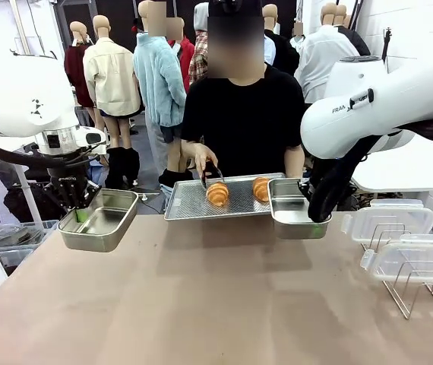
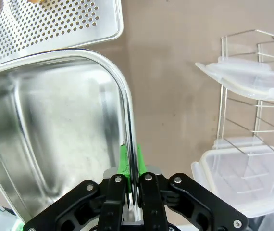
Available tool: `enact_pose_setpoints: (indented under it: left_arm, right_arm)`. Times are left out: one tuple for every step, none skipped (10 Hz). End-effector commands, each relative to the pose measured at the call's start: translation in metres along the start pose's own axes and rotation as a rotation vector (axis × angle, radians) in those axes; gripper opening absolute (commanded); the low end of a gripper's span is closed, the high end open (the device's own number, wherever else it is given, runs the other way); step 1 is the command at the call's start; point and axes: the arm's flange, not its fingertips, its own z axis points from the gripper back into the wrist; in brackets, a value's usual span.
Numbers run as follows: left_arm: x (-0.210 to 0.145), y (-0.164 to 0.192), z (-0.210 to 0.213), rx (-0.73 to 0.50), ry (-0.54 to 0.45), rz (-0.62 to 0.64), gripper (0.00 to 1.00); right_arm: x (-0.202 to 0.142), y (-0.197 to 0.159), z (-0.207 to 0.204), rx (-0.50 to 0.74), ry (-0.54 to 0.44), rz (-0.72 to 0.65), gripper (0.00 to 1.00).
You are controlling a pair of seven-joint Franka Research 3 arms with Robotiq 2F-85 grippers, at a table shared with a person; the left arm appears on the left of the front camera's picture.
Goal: Place the bread in airtight containers.
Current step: Once an object is inside an Airtight Container , place the container in the center of the table.
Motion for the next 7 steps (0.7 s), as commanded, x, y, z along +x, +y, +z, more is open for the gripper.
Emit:
enact_pose_setpoints:
  left_arm:
    - [0.0012,0.0016,0.0028,-0.001,-0.017,-0.017,0.0]
    - [0.0012,0.0016,0.0028,-0.001,-0.017,-0.017,0.0]
    - [0.0012,0.0016,0.0028,-0.001,-0.017,-0.017,0.0]
    - [0.0012,0.0016,0.0028,-0.001,-0.017,-0.017,0.0]
    - [0.0012,0.0016,0.0028,-0.001,-0.017,-0.017,0.0]
    - [0.0012,0.0016,0.0028,-0.001,-0.017,-0.017,0.0]
    - [0.0012,0.0016,0.0028,-0.001,-0.017,-0.017,0.0]
  right_arm:
    - [-0.0013,-0.0011,0.0012,-0.004,-0.014,0.005,0.0]
    - [-0.0013,-0.0011,0.0012,-0.004,-0.014,0.005,0.0]
    - [-0.0013,-0.0011,0.0012,-0.004,-0.014,0.005,0.0]
    - [-0.0013,-0.0011,0.0012,-0.004,-0.014,0.005,0.0]
    - [-0.0013,-0.0011,0.0012,-0.004,-0.014,0.005,0.0]
    - [-0.0013,-0.0011,0.0012,-0.004,-0.014,0.005,0.0]
    - [-0.0013,-0.0011,0.0012,-0.004,-0.014,0.005,0.0]
